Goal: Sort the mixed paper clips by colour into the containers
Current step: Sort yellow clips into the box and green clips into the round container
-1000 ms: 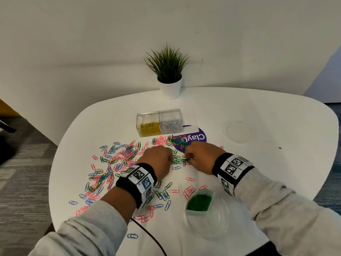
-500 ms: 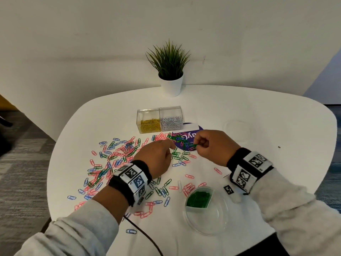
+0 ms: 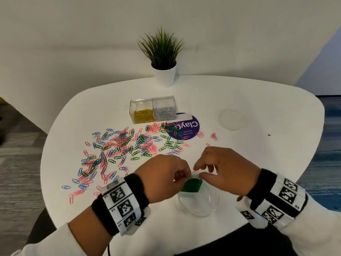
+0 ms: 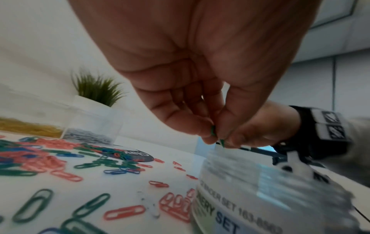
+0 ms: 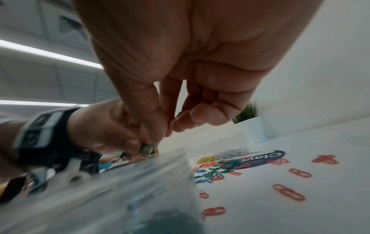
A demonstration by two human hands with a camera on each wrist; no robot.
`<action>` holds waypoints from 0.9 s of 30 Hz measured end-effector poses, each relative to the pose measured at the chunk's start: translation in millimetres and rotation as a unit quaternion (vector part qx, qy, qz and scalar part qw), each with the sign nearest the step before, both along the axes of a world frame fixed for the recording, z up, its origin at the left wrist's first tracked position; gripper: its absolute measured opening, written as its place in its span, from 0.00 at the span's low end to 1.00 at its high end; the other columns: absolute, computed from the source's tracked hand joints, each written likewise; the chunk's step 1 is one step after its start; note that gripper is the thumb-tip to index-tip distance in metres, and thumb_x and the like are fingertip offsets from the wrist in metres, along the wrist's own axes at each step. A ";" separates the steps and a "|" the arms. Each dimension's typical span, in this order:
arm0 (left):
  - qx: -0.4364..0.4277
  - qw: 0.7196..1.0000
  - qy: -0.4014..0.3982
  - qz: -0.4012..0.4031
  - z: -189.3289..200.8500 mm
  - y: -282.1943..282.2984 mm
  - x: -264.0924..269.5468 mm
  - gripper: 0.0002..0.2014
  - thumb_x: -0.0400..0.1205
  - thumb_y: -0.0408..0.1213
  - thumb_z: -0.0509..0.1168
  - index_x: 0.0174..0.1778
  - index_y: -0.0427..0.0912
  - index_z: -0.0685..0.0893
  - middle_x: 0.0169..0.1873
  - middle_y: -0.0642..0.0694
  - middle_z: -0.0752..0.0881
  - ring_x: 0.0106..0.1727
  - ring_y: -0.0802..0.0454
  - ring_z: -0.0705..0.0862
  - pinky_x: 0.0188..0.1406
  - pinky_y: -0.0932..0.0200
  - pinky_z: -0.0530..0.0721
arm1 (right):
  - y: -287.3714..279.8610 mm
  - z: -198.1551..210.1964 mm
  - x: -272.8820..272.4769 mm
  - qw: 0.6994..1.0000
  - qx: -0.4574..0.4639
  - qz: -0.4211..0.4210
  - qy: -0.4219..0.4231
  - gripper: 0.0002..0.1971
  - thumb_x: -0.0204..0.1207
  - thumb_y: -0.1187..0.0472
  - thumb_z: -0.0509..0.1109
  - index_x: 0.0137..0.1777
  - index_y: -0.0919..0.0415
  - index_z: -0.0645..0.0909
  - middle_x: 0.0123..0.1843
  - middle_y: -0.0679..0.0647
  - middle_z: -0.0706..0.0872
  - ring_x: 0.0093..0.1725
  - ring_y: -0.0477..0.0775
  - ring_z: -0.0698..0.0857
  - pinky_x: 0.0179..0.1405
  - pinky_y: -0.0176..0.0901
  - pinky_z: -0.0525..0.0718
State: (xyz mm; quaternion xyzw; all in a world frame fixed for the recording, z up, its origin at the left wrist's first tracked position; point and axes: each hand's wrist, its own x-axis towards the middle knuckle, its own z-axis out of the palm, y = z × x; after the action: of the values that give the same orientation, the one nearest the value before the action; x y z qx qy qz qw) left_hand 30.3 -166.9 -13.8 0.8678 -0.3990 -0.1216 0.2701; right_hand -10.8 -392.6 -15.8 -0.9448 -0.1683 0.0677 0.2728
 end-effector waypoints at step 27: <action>0.220 0.963 -0.070 0.137 -31.8 -8.7 100.8 0.20 0.84 0.57 0.61 0.59 0.47 0.86 0.51 0.45 0.82 0.54 0.45 0.81 0.53 0.50 0.81 | 35.5 -28.9 154.4 0.977 -0.149 -0.141 0.050 0.14 0.82 0.45 0.66 0.50 0.57 0.80 0.49 0.54 0.85 0.51 0.57 0.83 0.48 0.46 0.79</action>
State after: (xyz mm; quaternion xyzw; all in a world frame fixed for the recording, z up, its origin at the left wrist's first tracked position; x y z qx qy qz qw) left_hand 131.1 -175.5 -45.6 0.9586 -0.2573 -0.1075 0.0578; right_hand 143.6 -357.2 -44.7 -0.9845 -0.0071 0.1000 0.1442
